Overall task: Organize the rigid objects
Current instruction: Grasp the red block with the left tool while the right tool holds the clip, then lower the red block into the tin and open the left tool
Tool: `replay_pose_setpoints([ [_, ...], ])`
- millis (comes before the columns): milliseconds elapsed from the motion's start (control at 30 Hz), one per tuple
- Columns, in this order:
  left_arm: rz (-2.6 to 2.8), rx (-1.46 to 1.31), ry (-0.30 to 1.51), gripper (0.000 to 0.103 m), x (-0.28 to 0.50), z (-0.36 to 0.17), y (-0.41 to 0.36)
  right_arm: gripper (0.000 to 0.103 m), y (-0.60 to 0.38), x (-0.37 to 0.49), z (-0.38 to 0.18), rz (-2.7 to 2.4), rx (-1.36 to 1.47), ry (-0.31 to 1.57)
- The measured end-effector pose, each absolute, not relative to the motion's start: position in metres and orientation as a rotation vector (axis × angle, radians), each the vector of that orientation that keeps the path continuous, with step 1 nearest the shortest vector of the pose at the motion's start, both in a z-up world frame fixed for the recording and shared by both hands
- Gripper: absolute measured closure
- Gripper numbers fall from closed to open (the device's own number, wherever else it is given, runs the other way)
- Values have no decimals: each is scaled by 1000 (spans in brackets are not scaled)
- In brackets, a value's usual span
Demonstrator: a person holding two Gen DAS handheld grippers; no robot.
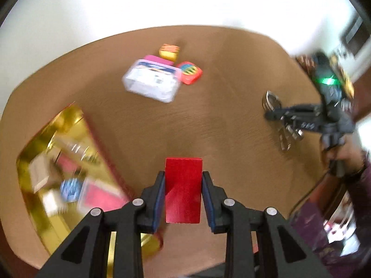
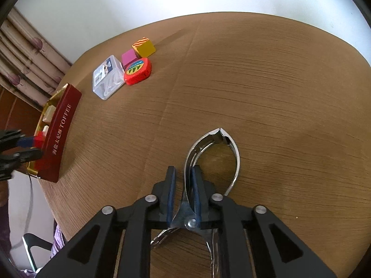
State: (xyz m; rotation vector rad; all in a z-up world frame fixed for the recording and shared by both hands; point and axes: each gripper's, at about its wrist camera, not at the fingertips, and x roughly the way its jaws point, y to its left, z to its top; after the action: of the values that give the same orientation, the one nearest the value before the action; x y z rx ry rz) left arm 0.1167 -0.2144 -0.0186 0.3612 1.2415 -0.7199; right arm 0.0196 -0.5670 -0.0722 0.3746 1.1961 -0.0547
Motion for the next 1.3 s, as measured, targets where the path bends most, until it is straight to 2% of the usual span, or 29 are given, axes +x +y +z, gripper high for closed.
replay_pose_setpoints([
  [67, -644, 302, 1229, 73, 117, -6, -191, 88, -562, 24, -72, -71, 347, 1214],
  [167, -532, 253, 1230, 73, 119, -2, -160, 71, -552, 28, -71, -82, 325, 1226],
  [233, -447, 242, 1231, 73, 130, -5, -128, 29, -541, 31, -71, -100, 270, 1243],
  [300, -398, 212, 1254, 73, 140, -11, -109, 10, -530, 32, -75, -138, 197, 1260],
  [467, -369, 202, 1266, 73, 143, -24, -92, 12, -519, 30, -84, -149, 101, 1256],
  [500, -372, 194, 1271, 73, 143, -27, -88, 19, -519, 30, -83, -152, 86, 1253],
  [567, -369, 179, 1283, 73, 147, -32, -84, 44, -523, 28, -79, -159, 87, 1240],
  [633, -360, 164, 1292, 73, 151, -40, -83, 100, -535, 26, -74, -182, 104, 1226],
  [667, -360, 156, 1293, 73, 152, -41, -81, 97, -544, 22, -75, -177, 126, 1227],
  [1133, -343, 119, 1278, 73, 154, -42, -65, 99, -550, 7, -54, -135, 204, 1166],
  [1300, -338, 124, 1279, 73, 151, -40, -64, 93, -546, 9, -62, -155, 178, 1203],
])
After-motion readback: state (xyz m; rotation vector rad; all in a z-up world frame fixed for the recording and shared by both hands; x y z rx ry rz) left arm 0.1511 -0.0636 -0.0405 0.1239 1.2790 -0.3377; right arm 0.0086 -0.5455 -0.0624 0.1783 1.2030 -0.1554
